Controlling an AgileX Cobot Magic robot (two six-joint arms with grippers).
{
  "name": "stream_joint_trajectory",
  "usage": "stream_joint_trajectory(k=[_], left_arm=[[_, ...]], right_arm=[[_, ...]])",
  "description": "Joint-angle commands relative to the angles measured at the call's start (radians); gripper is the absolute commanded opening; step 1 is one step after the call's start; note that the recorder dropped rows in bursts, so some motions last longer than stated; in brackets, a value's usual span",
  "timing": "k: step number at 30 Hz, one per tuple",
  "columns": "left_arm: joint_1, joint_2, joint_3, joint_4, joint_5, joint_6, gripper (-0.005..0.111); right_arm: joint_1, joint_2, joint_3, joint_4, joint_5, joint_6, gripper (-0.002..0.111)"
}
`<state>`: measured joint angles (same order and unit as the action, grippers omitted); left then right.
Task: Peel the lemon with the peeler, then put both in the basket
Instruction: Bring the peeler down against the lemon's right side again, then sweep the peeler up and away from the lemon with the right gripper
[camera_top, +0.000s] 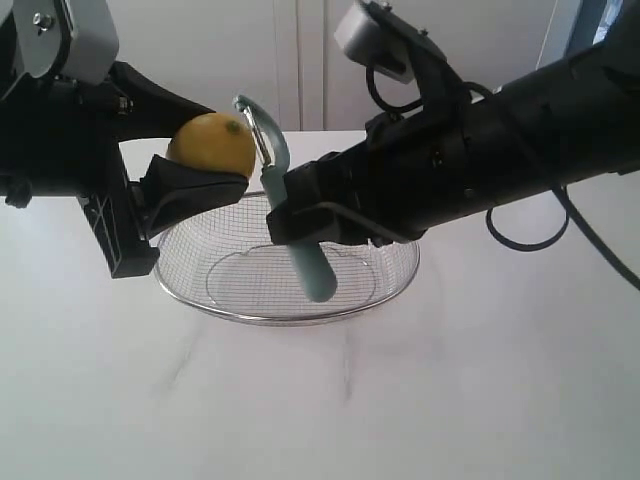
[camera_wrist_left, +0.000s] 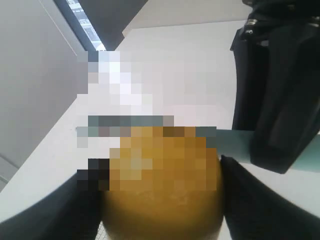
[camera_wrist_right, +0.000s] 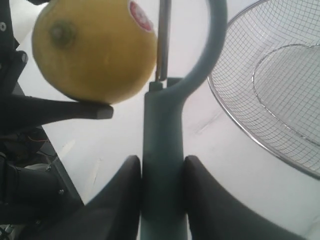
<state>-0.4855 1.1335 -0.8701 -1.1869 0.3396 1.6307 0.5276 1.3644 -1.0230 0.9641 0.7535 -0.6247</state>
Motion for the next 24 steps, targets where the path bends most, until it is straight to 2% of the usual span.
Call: stream_joint_trajectory(k=[1,24], left_arm=[[-0.004,-0.003,0.002,-0.038,0.01,-0.004,0.0],[-0.004,-0.003,0.002,-0.037,0.012,-0.004,0.0]], right_arm=[[0.028,0.009,0.001,0.027,0.005,-0.028,0.0],[0.032,-0.105,-0.001,-0.087,-0.107,0.022,0.0]])
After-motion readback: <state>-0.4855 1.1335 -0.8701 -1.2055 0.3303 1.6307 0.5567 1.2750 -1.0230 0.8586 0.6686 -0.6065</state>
